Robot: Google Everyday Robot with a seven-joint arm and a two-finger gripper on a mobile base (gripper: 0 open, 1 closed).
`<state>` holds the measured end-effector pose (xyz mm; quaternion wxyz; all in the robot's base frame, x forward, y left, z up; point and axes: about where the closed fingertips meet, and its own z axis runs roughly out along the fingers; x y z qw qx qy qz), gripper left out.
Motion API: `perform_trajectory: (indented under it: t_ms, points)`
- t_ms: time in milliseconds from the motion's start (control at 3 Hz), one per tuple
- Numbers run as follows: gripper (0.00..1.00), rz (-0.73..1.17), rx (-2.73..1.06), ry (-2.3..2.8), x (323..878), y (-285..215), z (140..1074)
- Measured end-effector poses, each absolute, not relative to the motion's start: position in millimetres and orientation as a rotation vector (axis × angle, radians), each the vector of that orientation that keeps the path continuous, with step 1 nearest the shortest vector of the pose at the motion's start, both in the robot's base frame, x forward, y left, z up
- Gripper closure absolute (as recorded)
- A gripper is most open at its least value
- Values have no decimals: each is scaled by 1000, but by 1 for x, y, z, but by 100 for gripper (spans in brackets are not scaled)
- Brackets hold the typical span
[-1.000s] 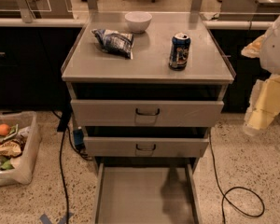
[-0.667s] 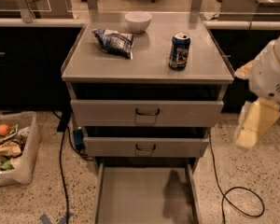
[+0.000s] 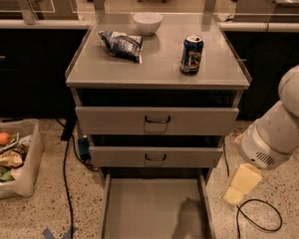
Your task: Close bottom drawer
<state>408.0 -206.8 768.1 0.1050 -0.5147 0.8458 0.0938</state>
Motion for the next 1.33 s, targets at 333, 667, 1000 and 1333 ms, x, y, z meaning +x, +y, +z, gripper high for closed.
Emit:
perform_trajectory:
  t_ms: [333,667,1000,1333]
  points:
    - [0,424,-1495,2552,379,-192,722]
    - [0,304,-1502,2558,367,-183,703]
    - [0,305,-1502,2558,367,-183,703]
    - [0,362,-1416,2561,366,-180,673]
